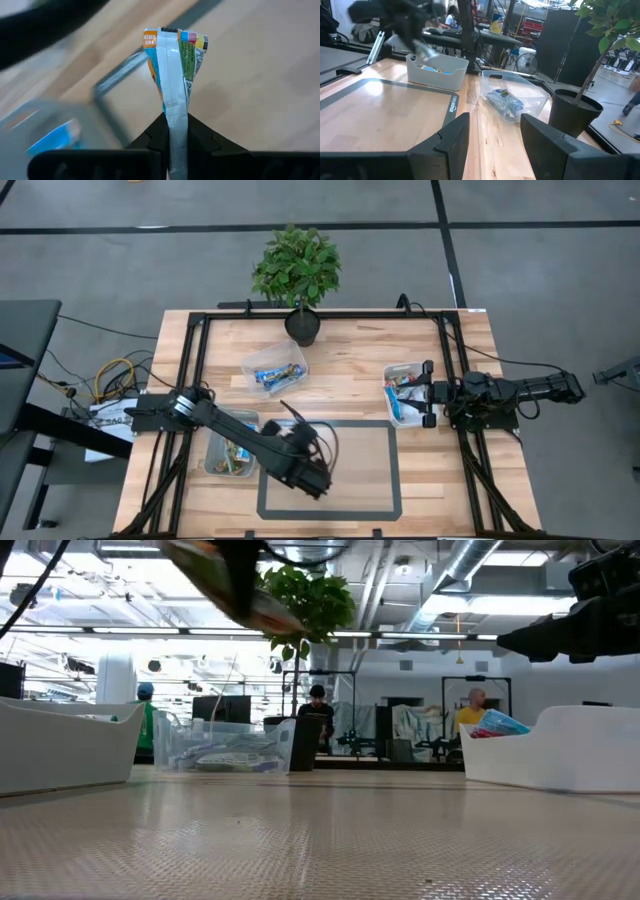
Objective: Pick and place Granola Bars by type
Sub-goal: Put the yellow granola bar into the gray bin
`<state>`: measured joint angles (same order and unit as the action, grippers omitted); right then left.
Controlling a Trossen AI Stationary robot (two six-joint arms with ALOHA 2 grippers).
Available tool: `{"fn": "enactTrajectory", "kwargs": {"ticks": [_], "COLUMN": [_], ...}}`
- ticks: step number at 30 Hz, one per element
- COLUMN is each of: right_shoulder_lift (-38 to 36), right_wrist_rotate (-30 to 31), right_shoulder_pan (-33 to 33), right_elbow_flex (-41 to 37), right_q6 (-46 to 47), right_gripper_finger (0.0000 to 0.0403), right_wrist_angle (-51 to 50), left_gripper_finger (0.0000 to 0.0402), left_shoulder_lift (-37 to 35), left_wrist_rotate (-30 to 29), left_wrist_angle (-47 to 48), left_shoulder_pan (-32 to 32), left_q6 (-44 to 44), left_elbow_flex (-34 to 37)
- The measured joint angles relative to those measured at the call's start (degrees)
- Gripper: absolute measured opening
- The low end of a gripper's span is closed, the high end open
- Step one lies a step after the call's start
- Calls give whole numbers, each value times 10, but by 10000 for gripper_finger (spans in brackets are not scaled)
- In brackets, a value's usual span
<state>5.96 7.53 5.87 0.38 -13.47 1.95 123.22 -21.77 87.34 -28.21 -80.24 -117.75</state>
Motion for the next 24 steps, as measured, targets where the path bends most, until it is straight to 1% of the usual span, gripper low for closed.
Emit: {"fn": "enactTrajectory", "kwargs": {"ticks": [1, 3, 7, 11, 16, 20, 24], "right_shoulder_lift": [0, 0, 0, 0, 0, 0, 0], "right_wrist_rotate": [0, 0, 0, 0, 0, 0, 0], "right_shoulder_pan": [0, 0, 0, 0, 0, 0, 0], "right_elbow_flex": [0, 0, 0, 0, 0, 0, 0], "right_q6": [0, 0, 0, 0, 0, 0, 0], "right_gripper_finger": [171, 171, 171, 171, 171, 171, 171], "right_wrist_angle": [0, 0, 0, 0, 0, 0, 0], "left_gripper_finger": [32, 32, 32, 32, 32, 32, 32], "left_shoulder_lift": [-8, -25, -71, -126, -198, -252, -297], "left_wrist_rotate": [7, 18, 42, 71, 112, 126, 149], "left_wrist_angle": [23, 30, 29, 26, 20, -42, -141], "left_shoulder_pan": [0, 0, 0, 0, 7, 16, 29], "left_q6": [-16, -34, -68, -108, -156, -165, -164], "left_elbow_flex": [0, 8, 61, 143, 265, 365, 470]}}
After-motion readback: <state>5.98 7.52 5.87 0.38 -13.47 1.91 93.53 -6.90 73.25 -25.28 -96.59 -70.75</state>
